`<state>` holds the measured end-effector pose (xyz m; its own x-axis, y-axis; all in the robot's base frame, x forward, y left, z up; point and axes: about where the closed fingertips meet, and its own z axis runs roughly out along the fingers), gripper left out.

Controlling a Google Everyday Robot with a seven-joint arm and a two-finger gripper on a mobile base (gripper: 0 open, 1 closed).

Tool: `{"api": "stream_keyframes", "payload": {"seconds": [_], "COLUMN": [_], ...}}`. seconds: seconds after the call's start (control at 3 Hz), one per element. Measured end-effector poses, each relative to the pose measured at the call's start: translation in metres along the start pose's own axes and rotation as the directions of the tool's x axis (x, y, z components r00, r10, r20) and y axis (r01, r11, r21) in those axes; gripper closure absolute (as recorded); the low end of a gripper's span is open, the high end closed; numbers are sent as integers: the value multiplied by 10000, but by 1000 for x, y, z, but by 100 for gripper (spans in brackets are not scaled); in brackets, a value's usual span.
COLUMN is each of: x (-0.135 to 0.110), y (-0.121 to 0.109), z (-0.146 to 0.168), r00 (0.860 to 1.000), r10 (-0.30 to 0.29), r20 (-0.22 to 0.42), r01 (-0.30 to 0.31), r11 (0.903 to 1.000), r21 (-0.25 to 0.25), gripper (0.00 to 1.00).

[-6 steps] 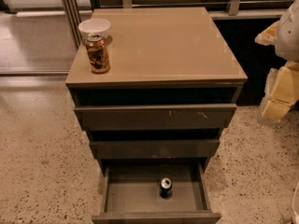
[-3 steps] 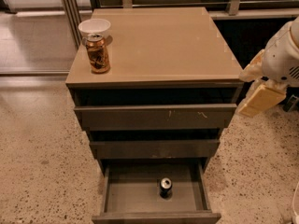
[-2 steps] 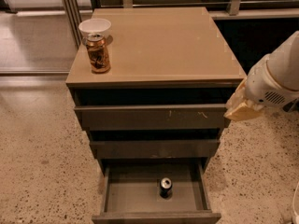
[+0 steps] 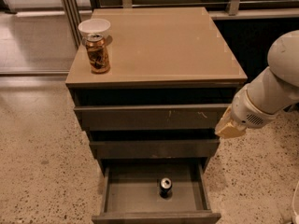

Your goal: Pick pepsi can from bottom drawer and place on counter

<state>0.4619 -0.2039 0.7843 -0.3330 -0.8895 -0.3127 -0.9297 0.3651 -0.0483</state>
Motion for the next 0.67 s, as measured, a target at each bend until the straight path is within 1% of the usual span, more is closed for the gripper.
{"api": "stream_keyframes", "payload": {"seconds": [0.33,0.67], "x": [0,14], "y": [0,3], "z": [0,23], "r00": [10000,9997], "r10": [0,-73], "r20": [0,251], "r01": [0,75], "r11": [10000,9999], "r21": [0,-95], "gripper": [100,100]}}
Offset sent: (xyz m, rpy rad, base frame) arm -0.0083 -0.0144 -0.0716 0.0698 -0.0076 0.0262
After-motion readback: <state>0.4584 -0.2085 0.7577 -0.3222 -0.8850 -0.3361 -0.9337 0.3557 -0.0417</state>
